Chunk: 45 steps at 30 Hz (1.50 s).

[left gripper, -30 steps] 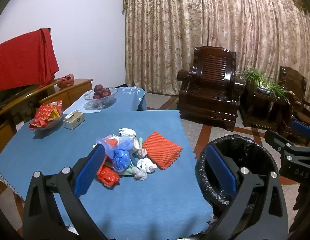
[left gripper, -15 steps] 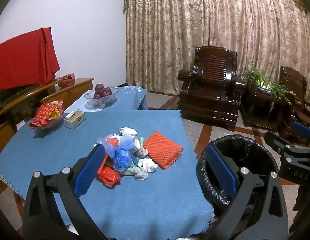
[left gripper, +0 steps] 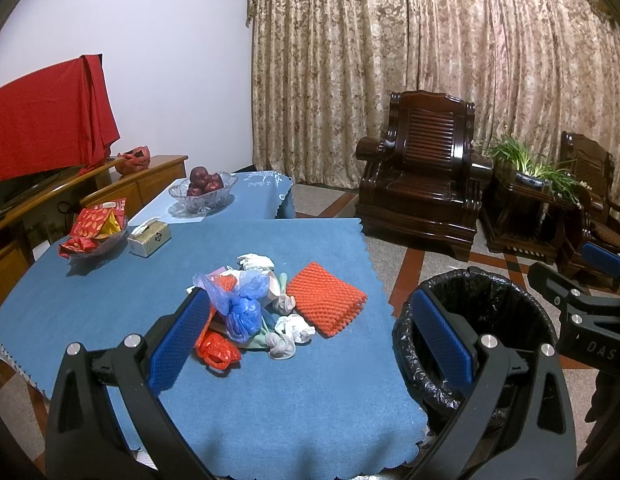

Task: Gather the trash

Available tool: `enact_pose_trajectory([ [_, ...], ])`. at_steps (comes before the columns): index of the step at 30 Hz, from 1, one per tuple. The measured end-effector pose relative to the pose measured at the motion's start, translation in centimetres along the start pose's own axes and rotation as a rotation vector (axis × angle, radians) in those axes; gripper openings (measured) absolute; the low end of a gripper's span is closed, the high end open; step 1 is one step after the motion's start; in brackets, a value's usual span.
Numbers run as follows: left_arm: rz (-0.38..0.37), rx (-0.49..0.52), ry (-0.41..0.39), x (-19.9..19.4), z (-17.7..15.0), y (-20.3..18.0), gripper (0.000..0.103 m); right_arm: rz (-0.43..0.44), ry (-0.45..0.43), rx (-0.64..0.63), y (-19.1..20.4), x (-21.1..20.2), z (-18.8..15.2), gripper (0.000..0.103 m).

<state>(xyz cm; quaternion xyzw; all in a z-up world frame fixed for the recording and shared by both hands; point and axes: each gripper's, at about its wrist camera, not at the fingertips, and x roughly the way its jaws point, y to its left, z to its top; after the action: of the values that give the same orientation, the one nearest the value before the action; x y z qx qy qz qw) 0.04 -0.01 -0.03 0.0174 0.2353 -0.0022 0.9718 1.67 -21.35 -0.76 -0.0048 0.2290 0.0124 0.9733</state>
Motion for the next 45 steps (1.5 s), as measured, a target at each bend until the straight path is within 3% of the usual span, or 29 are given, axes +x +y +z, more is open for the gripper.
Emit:
enact_pose_trajectory([
  [45,0.000,-0.001,0.004,0.0,0.0,0.0,0.098,0.002,0.007,0.001,0.6,0.6,-0.7,0.097],
])
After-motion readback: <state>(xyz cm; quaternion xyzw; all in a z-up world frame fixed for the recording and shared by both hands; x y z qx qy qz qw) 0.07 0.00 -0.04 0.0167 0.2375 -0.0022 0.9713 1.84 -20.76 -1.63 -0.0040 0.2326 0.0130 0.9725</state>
